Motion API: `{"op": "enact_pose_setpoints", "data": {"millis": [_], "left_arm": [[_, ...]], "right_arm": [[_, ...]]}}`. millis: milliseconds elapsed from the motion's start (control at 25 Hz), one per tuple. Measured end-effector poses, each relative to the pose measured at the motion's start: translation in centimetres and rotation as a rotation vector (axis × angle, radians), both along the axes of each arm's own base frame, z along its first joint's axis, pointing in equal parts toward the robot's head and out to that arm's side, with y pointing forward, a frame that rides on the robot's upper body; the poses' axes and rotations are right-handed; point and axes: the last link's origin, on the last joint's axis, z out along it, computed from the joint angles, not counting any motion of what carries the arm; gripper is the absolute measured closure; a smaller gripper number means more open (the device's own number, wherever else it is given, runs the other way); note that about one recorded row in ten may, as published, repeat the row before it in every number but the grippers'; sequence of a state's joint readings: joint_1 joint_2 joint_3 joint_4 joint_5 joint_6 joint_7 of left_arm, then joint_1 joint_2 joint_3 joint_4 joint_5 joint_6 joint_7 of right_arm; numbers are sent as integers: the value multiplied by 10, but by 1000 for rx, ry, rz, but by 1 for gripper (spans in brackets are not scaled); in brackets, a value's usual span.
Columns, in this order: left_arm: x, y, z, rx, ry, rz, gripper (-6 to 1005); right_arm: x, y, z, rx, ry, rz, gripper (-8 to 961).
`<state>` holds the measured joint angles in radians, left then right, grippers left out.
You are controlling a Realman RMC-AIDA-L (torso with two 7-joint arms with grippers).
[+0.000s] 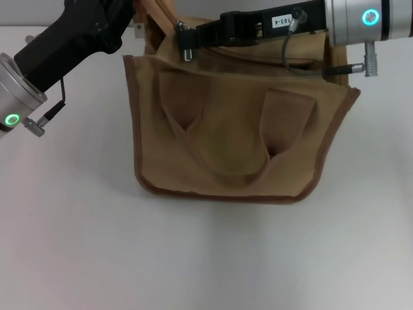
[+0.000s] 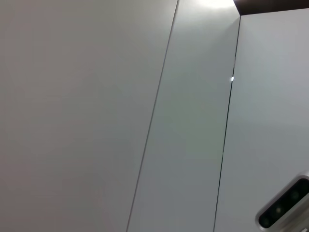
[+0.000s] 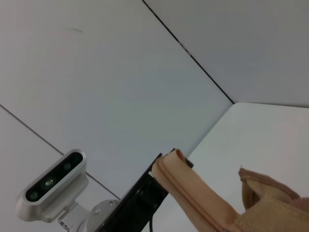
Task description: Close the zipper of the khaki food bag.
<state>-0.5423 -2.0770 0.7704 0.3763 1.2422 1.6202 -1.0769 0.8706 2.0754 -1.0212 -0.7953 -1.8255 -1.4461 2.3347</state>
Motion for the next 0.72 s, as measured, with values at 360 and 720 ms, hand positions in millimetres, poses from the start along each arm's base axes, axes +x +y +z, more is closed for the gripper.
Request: {"op": "enact_pose_setpoints", "data": {"millis": [360, 720], "left_arm": [[-8, -1, 2, 11, -10, 43, 977], [-12, -3, 2, 16, -12, 57, 977]], "right_arm": [[7, -4, 6, 5, 1, 6, 945], [18, -7, 8, 8, 1, 1, 945]]}}
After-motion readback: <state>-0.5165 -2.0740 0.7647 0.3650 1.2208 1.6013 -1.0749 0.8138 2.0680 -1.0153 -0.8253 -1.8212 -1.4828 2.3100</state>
